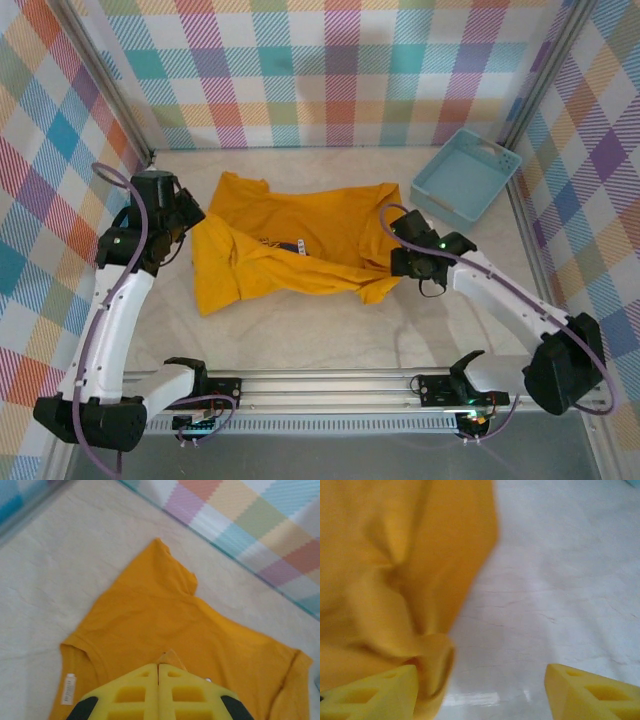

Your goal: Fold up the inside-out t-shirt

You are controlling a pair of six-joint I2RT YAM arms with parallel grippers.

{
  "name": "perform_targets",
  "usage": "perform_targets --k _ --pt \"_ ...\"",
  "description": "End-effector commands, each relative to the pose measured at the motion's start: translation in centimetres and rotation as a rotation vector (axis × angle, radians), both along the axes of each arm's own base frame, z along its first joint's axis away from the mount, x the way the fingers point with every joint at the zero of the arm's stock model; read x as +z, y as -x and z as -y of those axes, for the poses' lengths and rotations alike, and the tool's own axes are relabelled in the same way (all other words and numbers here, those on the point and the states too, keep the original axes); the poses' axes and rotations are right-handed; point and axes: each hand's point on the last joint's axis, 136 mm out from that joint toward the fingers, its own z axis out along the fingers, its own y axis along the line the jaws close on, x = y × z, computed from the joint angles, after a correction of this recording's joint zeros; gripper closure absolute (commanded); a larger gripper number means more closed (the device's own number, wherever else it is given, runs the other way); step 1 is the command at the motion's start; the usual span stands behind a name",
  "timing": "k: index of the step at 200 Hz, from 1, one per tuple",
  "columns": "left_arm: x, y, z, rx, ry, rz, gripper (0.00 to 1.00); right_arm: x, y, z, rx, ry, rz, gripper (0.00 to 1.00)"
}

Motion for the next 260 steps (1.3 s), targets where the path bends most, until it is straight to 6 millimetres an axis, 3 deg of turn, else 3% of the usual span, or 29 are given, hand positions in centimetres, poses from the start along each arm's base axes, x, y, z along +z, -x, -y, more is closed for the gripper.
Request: perform_targets --k 1,22,46,73,106,121,153,172,204,224,240,260 --pt "0.3 -1.0 2.2 -0.114 0.075 0.032 1.00 1.4 2.0 -6.3 0.205 -0.057 0.030 0.28" --pt "0.7 -1.3 3.3 -0.158 0.085 0.047 1.00 0.8 2.8 -10.0 0.320 -0.044 0.039 0.25" --pt "1.3 -1.4 3.3 -0.159 0.068 0.051 1.00 -2.0 2.9 -10.8 0.294 -0.005 -0.036 0.26" --pt "1.2 -1.7 3.0 -0.148 0.052 0.034 1.00 -4.9 4.1 -13.3 0.431 0.106 -0.037 0.27" --pt "2.1 -2.7 2.6 -0.129 0.029 0.032 1.00 -8.6 4.6 -12.8 0.498 0.224 -0.100 0.29" --pt "3.6 -3.6 2.0 -0.107 -0.005 0.045 1.00 -9.4 5.5 -12.2 0.486 0.227 -0.143 0.37" --pt "8.4 -6.4 1.3 -0.082 -0.031 0.120 1.00 -10.1 8.1 -11.1 0.453 0.153 -0.203 0.70" --pt "11.1 -8.5 1.4 -0.079 -0.027 0.161 1.00 -10.0 9.6 -10.9 0.458 0.142 -0.204 0.79" --pt "15.1 -11.7 3.4 -0.151 0.035 0.225 1.00 -9.9 11.6 -12.6 0.525 0.102 -0.183 0.81" --pt "16.5 -12.3 7.0 -0.270 0.034 0.250 1.00 -7.9 11.3 -13.4 0.528 0.031 -0.118 0.64" --pt "16.2 -11.8 10.9 -0.389 0.008 0.253 1.00 -4.2 9.9 -13.7 0.516 -0.042 -0.006 0.49" --pt "14.4 -10.5 15.9 -0.534 0.009 0.243 1.00 0.7 7.5 -13.1 0.463 -0.163 0.109 0.35"
